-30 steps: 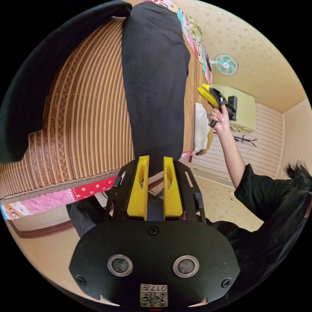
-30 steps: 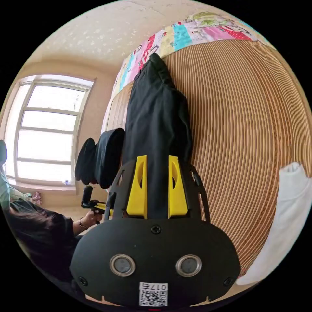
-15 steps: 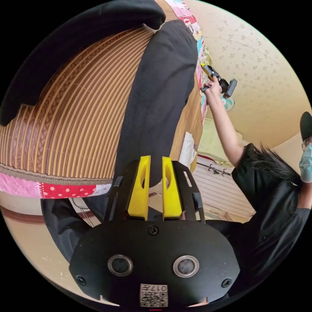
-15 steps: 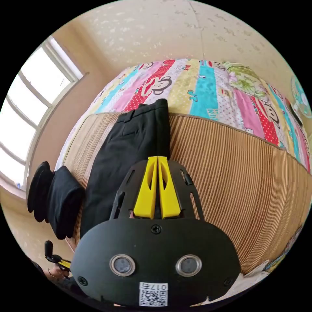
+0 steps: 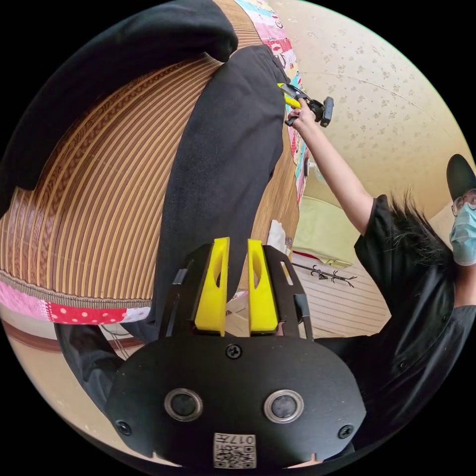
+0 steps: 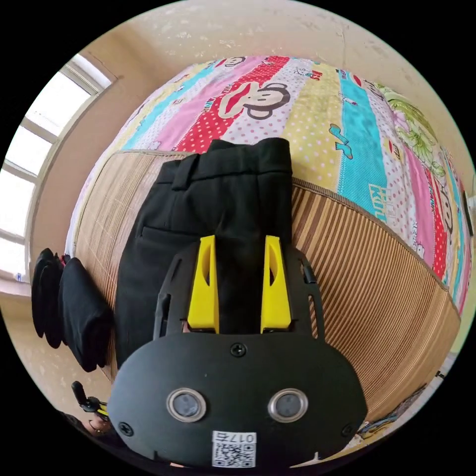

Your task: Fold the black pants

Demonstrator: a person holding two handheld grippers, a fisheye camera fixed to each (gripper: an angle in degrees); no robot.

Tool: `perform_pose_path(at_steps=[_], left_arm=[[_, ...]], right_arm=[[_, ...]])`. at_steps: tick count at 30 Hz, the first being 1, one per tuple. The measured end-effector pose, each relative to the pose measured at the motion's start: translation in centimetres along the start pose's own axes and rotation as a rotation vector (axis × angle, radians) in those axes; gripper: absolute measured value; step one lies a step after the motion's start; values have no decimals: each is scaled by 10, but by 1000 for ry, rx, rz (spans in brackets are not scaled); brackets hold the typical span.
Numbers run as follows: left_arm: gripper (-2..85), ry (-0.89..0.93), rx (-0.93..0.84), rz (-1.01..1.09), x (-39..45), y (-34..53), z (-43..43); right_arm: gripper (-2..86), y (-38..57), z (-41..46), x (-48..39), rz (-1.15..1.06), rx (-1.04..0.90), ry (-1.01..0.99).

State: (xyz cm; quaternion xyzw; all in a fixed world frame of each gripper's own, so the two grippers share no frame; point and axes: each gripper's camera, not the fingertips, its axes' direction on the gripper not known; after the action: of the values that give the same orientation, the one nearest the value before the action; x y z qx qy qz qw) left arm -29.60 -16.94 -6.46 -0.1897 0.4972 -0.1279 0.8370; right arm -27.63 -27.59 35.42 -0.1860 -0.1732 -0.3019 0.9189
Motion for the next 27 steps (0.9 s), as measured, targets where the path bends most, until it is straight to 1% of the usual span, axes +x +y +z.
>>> perform_pose_path(at_steps=[1,3,6,7,8,10,11,12,13,14,15,16,17,18,19,20,21,22,23,24,26,27], left_arm=[[66,-2,-3,-3,0,1,1],[66,14,4,-5,0,2,3],[66,52,34,16,3,1,2],[66,53,39,21,4,0,2],[66,46,45,36,4,-1,3],[73,12,59,58,5,-4,6],[77,-20,78,75,7,-6,8],[81,-56,92,96,9,-8,10],[83,-76,95,103,11,-9,11],[86,-120,103,111,14,-11,12],[94,-168,117,120,18,-11,12],[98,-192,125,126,20,-11,13],[99,-237,132,132,23,-11,14],[101,-272,136,137,25,-12,16],[101,-284,134,140,25,-13,17],[103,-299,120,149,25,-15,21],[103,-307,95,165,24,-19,27],[104,-313,81,175,24,-21,31],[105,-336,54,195,22,-25,39],[105,-361,18,209,19,-29,48],[102,-375,-34,232,16,-33,62],[96,-383,-36,242,16,-33,64]], right_arm=[[100,0,-7,-2,5,10,8],[46,15,-57,4,60,157,-50],[39,47,-107,18,83,298,-27],[39,50,-110,24,99,308,-15],[40,50,-109,36,134,301,-3],[45,38,-85,57,153,216,6],[52,32,-65,73,172,156,49],[54,35,-53,91,244,112,105],[53,39,-52,100,292,102,116],[54,52,-59,112,370,116,73],[61,73,-75,112,340,179,-38],[63,86,-83,109,302,207,-102],[66,115,-97,99,211,236,-228],[69,150,-107,87,122,237,-335],[71,170,-110,81,84,228,-382],[74,209,-108,71,45,188,-444],[77,249,-99,65,68,130,-462],[79,269,-93,63,91,99,-464],[84,310,-79,60,173,49,-472],[90,345,-69,57,236,33,-545],[92,387,-63,47,299,57,-669],[88,408,-65,39,336,70,-667]])
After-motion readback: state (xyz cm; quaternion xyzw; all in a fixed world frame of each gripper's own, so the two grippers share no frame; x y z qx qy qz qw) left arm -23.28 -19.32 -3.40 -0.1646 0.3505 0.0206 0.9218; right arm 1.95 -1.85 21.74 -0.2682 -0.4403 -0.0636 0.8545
